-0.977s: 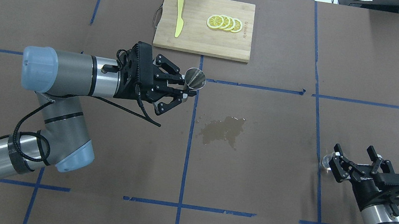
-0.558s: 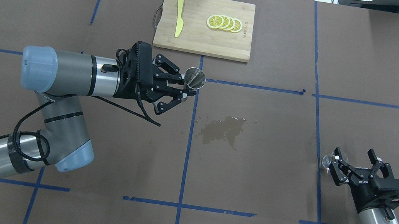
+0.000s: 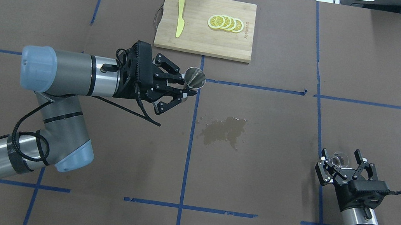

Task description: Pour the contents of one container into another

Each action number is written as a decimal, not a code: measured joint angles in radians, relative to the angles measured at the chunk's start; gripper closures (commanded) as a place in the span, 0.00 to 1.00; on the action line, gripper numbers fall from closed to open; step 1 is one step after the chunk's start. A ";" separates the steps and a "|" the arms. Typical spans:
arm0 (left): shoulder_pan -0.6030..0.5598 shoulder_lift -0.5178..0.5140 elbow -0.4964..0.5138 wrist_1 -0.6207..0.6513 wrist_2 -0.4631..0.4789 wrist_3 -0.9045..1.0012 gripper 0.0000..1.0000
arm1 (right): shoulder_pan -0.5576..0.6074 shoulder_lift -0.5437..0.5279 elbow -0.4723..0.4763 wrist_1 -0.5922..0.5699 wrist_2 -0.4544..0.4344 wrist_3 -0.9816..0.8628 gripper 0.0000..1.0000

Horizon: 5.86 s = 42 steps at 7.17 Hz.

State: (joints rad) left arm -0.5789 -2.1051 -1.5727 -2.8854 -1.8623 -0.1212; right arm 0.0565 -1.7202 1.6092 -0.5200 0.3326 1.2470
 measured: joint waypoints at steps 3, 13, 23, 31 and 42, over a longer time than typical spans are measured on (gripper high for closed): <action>-0.001 0.015 -0.003 -0.003 0.000 0.001 1.00 | -0.027 0.002 -0.031 0.003 -0.027 0.000 0.09; -0.001 0.017 -0.007 -0.004 0.000 0.001 1.00 | -0.048 0.010 -0.057 0.016 -0.035 0.020 0.81; -0.001 0.029 -0.028 -0.006 0.000 -0.001 1.00 | -0.046 0.009 -0.042 0.179 -0.038 -0.155 1.00; -0.001 0.030 -0.028 -0.006 0.000 0.004 1.00 | -0.036 0.106 -0.031 0.518 -0.017 -0.609 1.00; 0.007 0.036 -0.020 -0.006 0.007 0.004 1.00 | 0.274 0.277 0.132 0.123 0.356 -0.746 1.00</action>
State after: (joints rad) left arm -0.5723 -2.0693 -1.5928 -2.8916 -1.8557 -0.1176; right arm 0.3310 -1.4432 1.7409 -0.3969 0.6883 0.5011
